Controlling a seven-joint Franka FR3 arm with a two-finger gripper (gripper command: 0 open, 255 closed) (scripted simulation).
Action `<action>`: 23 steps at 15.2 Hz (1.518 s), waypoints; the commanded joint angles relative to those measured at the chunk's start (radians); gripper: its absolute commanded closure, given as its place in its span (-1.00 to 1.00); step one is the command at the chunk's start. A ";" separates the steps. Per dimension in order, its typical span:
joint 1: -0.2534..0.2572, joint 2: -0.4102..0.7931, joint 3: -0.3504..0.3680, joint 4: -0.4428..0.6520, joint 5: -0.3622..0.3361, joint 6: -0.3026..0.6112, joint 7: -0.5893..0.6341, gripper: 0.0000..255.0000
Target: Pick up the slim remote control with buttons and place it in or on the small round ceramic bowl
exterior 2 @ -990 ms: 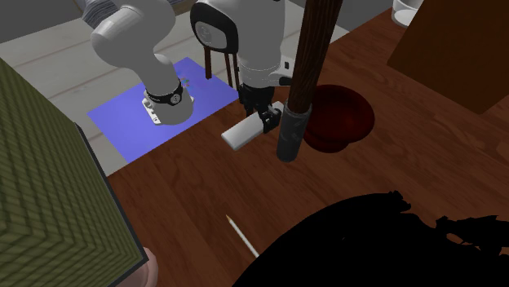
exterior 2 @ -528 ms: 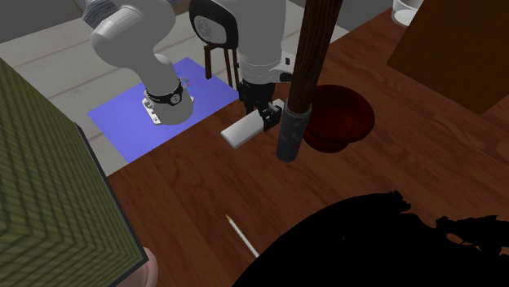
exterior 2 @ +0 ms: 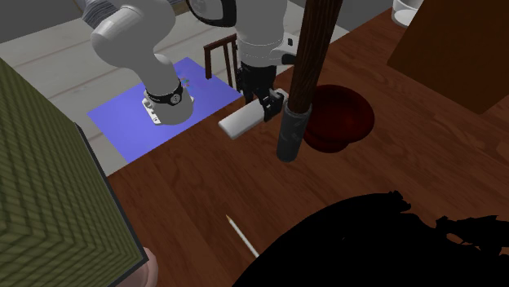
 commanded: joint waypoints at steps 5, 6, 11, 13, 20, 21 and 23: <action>0.001 -0.044 0.005 0.051 0.002 -0.096 0.000 1.00; 0.001 -0.051 0.005 0.060 0.003 -0.112 0.000 1.00; 0.001 -0.078 0.009 0.110 0.005 -0.188 -0.001 1.00; 0.002 -0.086 0.010 0.131 0.006 -0.217 -0.001 1.00; 0.003 -0.108 0.014 0.210 0.009 -0.318 -0.002 1.00; 0.003 -0.110 0.015 0.222 0.009 -0.332 -0.002 1.00; 0.009 -0.069 0.020 0.258 0.015 -0.328 0.004 1.00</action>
